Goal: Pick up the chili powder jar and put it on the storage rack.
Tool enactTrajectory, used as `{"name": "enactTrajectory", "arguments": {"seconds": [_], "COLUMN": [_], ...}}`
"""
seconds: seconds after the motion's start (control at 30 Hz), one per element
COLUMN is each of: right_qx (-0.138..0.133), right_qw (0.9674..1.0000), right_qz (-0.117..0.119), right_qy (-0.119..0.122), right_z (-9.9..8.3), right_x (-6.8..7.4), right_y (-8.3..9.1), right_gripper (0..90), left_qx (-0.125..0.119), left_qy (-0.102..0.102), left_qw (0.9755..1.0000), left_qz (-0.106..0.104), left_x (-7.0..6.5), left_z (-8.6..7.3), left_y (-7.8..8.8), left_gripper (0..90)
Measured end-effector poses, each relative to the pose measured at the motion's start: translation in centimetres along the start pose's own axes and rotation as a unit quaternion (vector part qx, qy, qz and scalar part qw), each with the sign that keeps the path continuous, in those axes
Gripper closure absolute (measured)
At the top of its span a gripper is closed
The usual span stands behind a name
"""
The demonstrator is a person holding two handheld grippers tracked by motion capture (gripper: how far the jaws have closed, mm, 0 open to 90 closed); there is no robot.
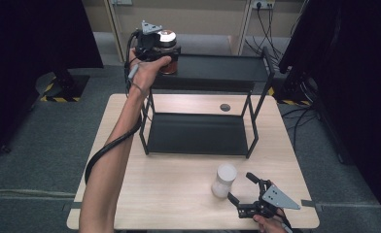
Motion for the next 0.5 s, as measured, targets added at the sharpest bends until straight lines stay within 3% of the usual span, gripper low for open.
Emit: {"name": "enactTrajectory", "arguments": {"seconds": [0.3,0.5], "right_qx": [0.000,0.000], "right_qw": [1.0000,1.0000], "right_qz": [0.001,0.001], "right_qy": [0.000,0.000], "right_z": [0.02,0.01], "right_x": [0.03,0.03], "right_y": [0.01,0.00], "right_gripper": [0.3,0.4], "left_qx": [-0.010,-0.018], "left_qy": [0.005,0.020], "left_qw": [0.9999,0.9996], "left_qz": [-0.003,0.004], "left_x": [0.28,0.42], "left_z": [-0.46,-1.03], "left_y": [-0.02,0.11], "left_gripper": [30.0,15.0]}}
Point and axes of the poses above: each handheld gripper's, and its own axes: y roughly backward along the jaws, z roughly out of its top, x roughly to its left, the point moved 8 cm from there along -y, roughly forward along the jaws, and after that the axes turned 9 degrees about -x, right-handed, at the moved point
